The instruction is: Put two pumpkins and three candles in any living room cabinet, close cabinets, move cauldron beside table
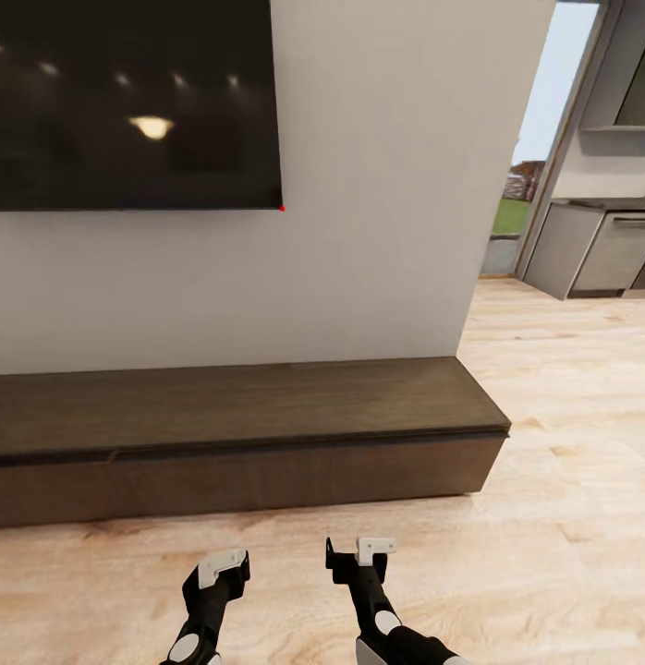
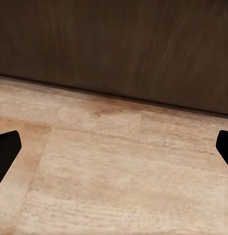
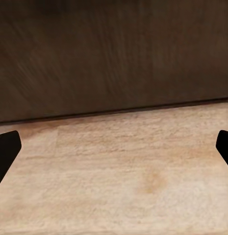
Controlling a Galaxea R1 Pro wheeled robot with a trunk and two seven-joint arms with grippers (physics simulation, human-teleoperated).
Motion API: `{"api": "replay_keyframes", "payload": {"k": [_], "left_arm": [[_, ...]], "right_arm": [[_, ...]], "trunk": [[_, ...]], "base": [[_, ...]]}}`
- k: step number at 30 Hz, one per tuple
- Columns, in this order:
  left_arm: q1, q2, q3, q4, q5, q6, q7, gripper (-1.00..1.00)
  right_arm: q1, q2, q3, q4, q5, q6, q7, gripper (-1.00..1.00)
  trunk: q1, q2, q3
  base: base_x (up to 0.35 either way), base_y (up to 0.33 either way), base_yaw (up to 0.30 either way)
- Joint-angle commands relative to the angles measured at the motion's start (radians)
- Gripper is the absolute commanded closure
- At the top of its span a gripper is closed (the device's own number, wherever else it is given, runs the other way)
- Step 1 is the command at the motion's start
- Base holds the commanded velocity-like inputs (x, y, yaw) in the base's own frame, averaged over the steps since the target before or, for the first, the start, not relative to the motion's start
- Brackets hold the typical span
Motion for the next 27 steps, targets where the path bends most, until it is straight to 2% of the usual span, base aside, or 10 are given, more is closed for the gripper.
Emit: {"api": "replay_keyframes", "payload": {"k": [1, 11, 15, 19, 21, 25, 27], "left_arm": [[-0.001, 0.001, -0.008, -0.001, 0.008, -0.005, 0.008, -1.0], [-0.001, 0.003, -0.006, -0.001, 0.02, 0.007, 0.009, -1.0], [-0.001, 0.015, -0.002, 0.001, 0.029, 0.012, 0.013, -1.0], [0.002, 0.029, -0.004, 0.008, 0.067, 0.019, 0.038, -1.0], [0.003, 0.032, -0.003, 0.011, 0.091, 0.047, 0.042, -1.0], [0.003, 0.037, 0.008, 0.01, 0.168, 0.229, 0.045, -1.0], [0.003, 0.037, 0.023, 0.007, 0.183, 0.264, 0.045, -1.0]], "right_arm": [[-0.001, 0.0, 0.009, 0.0, -0.006, -0.003, -0.007, -1.0], [-0.001, -0.001, 0.005, -0.007, -0.009, 0.002, -0.01, -1.0], [-0.001, 0.001, 0.002, -0.014, -0.013, 0.086, -0.012, -1.0], [-0.001, 0.001, 0.002, -0.015, -0.019, 0.156, -0.013, -1.0], [-0.001, 0.001, 0.002, -0.015, -0.021, 0.167, -0.012, -1.0], [0.002, -0.005, -0.007, -0.014, -0.025, 0.167, -0.01, -1.0], [0.004, -0.013, -0.026, -0.015, -0.027, 0.165, -0.009, -1.0]], "trunk": [[-0.004, 0.007, 0.002], [-0.042, 0.077, 0.034], [-0.058, 0.105, 0.046], [-0.073, 0.133, 0.059], [-0.081, 0.147, 0.065], [-0.096, 0.175, 0.078], [-0.104, 0.189, 0.084]], "base": [[-0.001, 0.0, 0.0], [0.0, 0.0, 0.0], [0.0, 0.0, 0.0], [0.0, 0.0, 0.0], [0.0, 0.0, 0.0], [0.0, 0.0, 0.0], [0.0, 0.0, 0.0]]}}
